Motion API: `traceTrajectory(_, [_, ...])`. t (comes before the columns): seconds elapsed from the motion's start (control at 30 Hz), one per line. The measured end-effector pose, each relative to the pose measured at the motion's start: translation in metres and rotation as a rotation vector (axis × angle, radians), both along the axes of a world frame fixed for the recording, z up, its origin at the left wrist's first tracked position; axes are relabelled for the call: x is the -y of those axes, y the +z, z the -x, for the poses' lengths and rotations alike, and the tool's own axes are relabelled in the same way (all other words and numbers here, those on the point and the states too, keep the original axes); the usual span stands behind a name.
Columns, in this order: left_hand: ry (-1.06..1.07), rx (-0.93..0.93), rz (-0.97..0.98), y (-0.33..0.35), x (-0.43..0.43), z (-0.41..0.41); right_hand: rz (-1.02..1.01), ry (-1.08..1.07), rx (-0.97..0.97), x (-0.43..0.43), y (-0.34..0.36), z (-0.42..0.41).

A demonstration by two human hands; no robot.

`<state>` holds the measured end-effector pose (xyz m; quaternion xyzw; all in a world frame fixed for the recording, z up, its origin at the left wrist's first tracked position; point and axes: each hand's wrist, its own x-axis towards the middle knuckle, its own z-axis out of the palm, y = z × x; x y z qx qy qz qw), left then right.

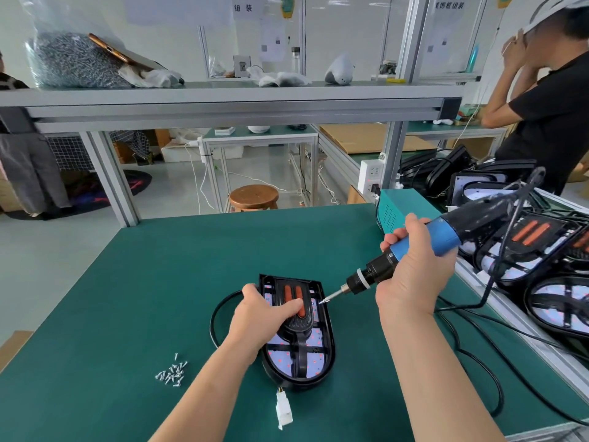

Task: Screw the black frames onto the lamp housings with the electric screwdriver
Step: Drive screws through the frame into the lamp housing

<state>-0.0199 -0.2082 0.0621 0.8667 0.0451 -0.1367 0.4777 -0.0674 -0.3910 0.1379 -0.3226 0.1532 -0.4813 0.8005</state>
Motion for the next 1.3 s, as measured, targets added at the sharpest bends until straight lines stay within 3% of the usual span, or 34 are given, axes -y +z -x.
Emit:
traceTrajectory(0.1, [0.041, -0.059, 0.170, -0.005, -0.003, 0.000, 0.105, -0.028, 0.005, -0.001, 0.008, -0.012])
traceTrajectory(0.23, [0.074, -0.048, 0.258, -0.010, -0.005, 0.002, 0.198, -0.019, -0.011, -0.004, 0.009, -0.035])
traceTrajectory(0.6, [0.086, -0.063, 0.314, -0.016, -0.005, -0.002, 0.335, 0.093, -0.186, -0.017, -0.025, -0.083])
traceTrajectory(1.3, [0.102, -0.042, 0.298, -0.017, -0.005, 0.000, 0.502, 0.068, -0.278, -0.029, -0.027, -0.091])
